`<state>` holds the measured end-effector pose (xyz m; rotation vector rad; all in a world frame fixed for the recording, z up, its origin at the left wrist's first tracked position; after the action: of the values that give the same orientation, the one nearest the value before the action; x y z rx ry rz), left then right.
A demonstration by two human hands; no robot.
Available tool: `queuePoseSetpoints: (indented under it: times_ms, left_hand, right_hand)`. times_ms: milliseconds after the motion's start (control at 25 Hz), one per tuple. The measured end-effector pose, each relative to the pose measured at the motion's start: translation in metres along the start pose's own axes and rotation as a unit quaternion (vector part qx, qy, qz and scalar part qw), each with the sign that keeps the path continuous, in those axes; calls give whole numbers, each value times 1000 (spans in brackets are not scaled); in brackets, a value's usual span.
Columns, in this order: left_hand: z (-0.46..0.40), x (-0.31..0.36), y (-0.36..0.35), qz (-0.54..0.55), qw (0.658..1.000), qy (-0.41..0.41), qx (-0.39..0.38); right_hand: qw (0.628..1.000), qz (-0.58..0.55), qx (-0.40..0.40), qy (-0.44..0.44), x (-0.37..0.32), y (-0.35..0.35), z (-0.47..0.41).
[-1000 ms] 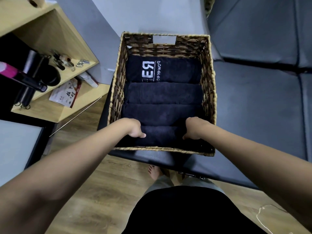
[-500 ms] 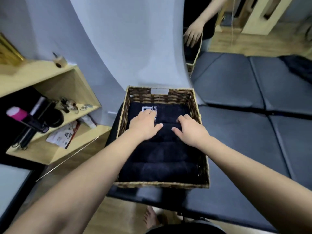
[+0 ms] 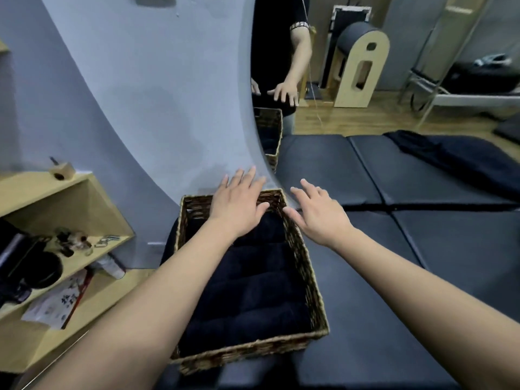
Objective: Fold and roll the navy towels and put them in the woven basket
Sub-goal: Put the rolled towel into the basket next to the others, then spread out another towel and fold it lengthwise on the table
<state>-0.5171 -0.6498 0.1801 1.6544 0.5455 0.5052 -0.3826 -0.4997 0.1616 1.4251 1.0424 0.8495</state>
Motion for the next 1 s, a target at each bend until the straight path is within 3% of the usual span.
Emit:
queuePoseSetpoints:
  times_ms: [360, 560, 1000]
  left_hand:
    - [2, 87, -10, 31, 997, -68, -13]
    - [4, 172, 0, 55, 993, -103, -21]
    - [48, 475, -24, 113, 967, -216, -72]
  right_hand:
    - [997, 29, 29, -60, 64, 13, 61]
    - [993, 10, 47, -110, 126, 21, 125]
    - [965, -21, 20, -259, 326, 36, 355]
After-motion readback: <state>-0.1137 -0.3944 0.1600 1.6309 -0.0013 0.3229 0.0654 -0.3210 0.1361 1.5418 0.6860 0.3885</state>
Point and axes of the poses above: each hand's wrist, its own z-axis away from the middle knuckle, its own y-axis out of the back of the hand, x = y × z, the point moved 2 cm from there along -z, towards the middle knuckle, and after that the axes turned 3 degrees about y, right-handed, at the moved point
